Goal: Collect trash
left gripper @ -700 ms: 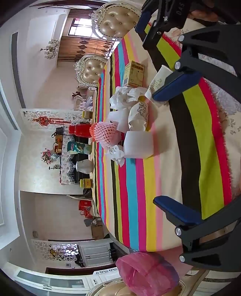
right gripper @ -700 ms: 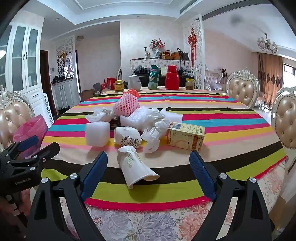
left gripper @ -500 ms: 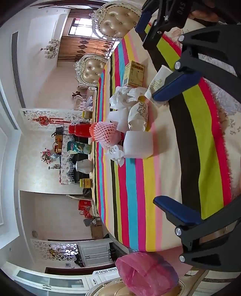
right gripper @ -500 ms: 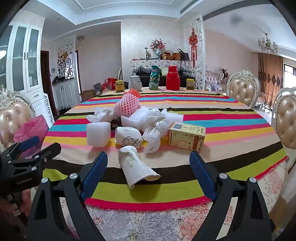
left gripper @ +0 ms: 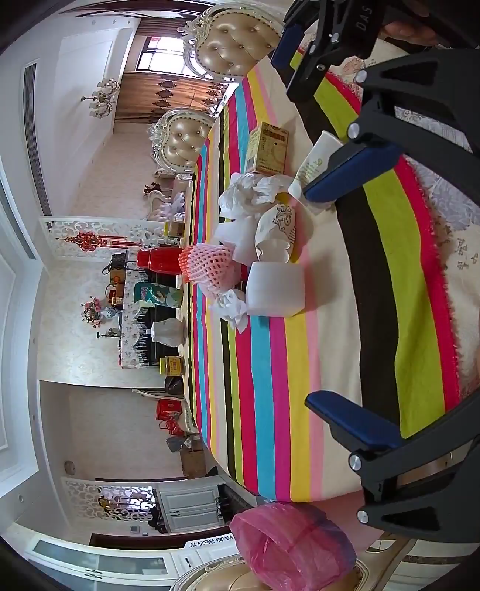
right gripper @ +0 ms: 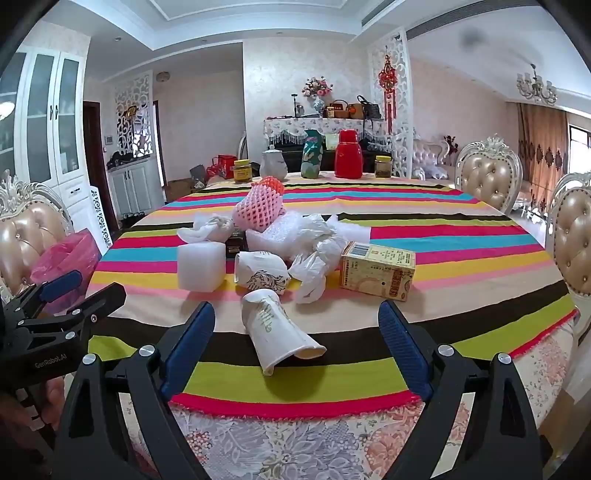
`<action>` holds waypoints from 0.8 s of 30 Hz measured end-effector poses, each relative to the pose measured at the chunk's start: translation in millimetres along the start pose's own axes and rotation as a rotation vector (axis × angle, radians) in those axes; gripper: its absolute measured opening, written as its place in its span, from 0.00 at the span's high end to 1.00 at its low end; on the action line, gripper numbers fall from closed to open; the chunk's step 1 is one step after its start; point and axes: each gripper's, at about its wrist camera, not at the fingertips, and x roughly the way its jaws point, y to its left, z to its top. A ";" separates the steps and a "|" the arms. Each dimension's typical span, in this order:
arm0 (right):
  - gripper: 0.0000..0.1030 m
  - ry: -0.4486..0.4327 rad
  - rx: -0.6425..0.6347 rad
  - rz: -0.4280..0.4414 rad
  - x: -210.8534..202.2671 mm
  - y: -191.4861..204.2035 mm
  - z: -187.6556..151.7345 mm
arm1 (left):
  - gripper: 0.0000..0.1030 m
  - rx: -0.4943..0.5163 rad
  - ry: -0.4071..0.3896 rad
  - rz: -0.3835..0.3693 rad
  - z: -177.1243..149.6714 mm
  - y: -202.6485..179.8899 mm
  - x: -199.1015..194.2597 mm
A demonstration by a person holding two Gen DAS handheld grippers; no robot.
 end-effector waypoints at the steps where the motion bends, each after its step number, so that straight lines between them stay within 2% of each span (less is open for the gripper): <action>1: 0.18 0.000 0.001 0.001 0.0 0.3 0.0 | 0.04 0.000 0.002 -0.001 -0.3 0.6 0.9; 24: 0.18 0.002 0.001 0.014 4.8 -2.2 -1.2 | 0.04 -0.003 0.004 0.001 0.0 1.3 0.4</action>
